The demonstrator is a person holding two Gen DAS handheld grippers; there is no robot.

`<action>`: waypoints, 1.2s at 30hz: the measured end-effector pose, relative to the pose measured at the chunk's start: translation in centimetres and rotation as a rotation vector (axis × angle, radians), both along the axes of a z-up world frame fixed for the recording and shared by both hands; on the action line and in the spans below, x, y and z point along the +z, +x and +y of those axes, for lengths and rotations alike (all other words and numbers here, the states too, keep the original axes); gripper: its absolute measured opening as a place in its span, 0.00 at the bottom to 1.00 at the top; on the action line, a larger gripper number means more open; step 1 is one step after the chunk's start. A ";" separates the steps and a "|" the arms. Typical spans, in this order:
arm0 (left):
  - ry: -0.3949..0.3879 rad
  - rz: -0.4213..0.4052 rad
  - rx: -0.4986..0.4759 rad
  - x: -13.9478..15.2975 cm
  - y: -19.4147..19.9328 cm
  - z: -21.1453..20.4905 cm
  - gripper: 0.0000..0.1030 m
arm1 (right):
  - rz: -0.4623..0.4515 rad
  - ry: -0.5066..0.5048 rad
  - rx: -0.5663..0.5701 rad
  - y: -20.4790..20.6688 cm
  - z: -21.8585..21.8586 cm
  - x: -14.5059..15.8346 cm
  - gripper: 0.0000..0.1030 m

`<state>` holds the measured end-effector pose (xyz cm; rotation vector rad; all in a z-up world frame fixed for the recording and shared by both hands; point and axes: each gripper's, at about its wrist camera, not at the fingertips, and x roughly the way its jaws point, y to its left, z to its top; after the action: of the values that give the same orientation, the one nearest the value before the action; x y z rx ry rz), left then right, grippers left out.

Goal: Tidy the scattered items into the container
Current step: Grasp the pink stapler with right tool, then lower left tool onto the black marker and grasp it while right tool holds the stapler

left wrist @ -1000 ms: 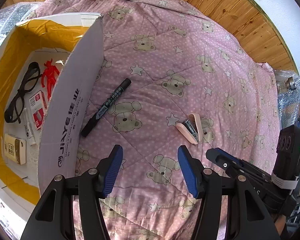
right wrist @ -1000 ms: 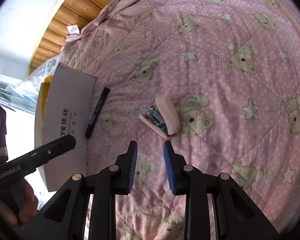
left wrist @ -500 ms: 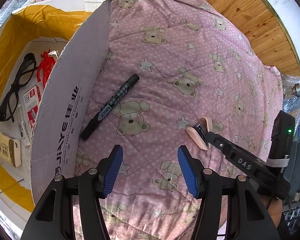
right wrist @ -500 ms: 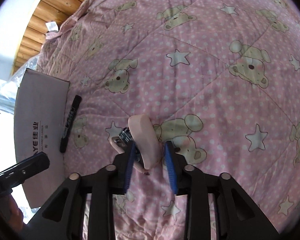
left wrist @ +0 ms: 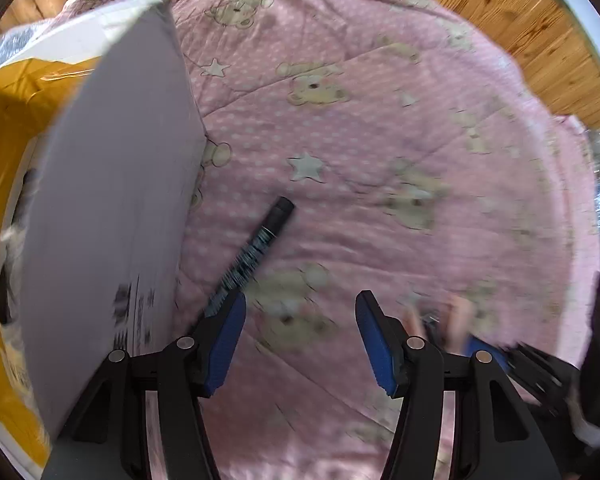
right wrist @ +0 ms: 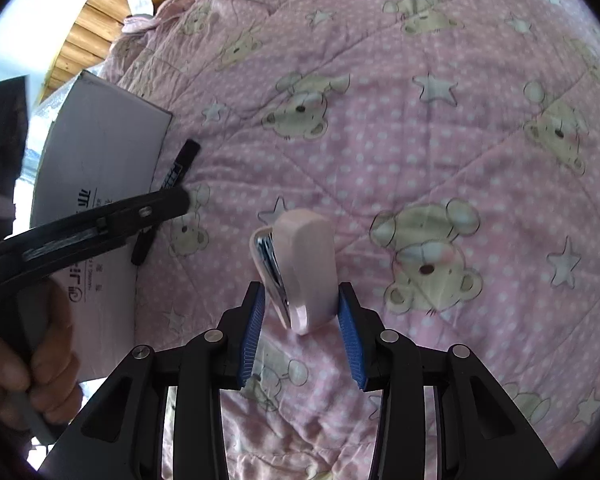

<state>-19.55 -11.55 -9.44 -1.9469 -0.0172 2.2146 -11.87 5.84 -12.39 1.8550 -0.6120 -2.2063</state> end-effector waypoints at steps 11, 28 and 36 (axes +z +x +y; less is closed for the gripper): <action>0.158 0.008 0.090 1.3 0.7 -2.0 0.54 | -0.013 -0.030 -0.023 0.3 -0.2 -0.5 0.39; -0.278 0.107 -0.079 -1.4 -0.9 2.4 0.68 | -0.009 -0.053 -0.027 0.2 0.0 -0.8 0.37; -0.089 0.226 -0.037 3.2 1.0 -0.6 0.55 | -0.002 -0.066 -0.029 0.4 0.2 -1.0 0.37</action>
<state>-18.58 -12.12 -6.27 -1.7116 0.1500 2.4345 -11.43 6.04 -13.44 1.8279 -0.7078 -2.1746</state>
